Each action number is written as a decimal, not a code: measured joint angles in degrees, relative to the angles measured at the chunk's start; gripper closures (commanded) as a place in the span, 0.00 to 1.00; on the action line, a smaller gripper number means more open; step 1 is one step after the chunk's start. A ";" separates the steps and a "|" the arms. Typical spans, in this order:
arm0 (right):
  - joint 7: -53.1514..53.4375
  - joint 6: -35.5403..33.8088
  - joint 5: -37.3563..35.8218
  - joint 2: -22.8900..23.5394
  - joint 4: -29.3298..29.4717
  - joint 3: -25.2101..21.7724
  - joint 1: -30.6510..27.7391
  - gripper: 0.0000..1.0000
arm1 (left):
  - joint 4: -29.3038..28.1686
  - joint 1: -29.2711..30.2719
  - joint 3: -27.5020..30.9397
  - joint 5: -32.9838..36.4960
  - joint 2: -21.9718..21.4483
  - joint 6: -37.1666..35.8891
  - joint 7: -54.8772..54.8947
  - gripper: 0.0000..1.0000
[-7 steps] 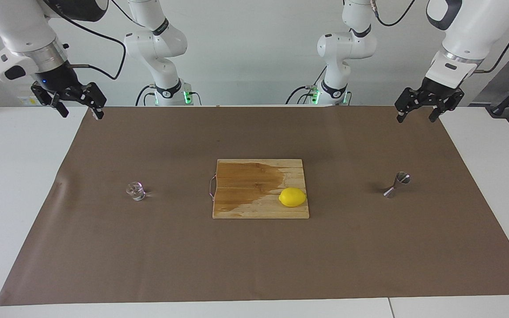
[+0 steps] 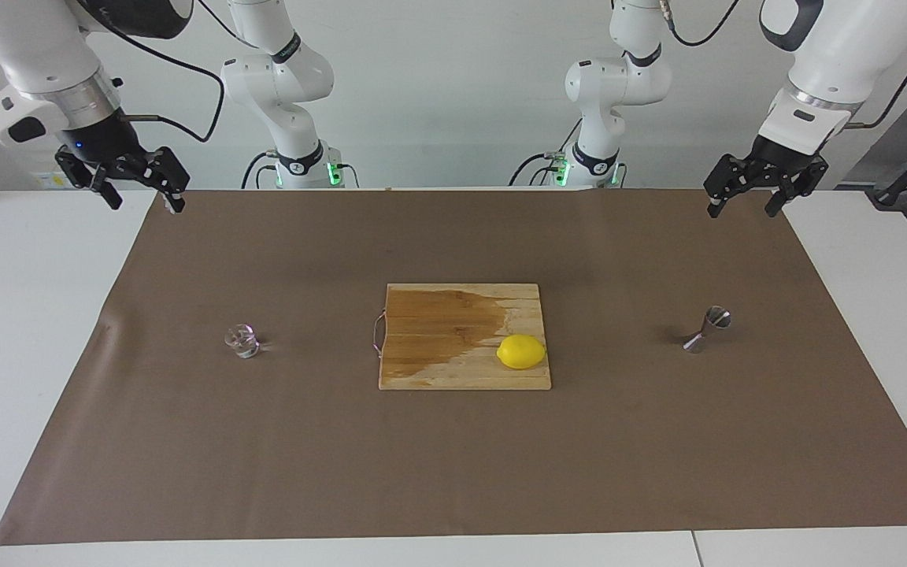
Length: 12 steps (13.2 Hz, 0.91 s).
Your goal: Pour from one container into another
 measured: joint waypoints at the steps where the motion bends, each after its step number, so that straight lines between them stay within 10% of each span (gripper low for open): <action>1: 0.00 0.00 0.00 0.00 0.00 0.00 -0.03 0.00 | 0.00 0.00 0.00 0.00 -0.05 0.00 0.58 0.00; 12: 0.00 0.00 0.00 0.00 -0.01 1.92 -2.50 0.00 | 0.66 8.76 1.59 -18.81 2.39 -12.14 -18.03 0.00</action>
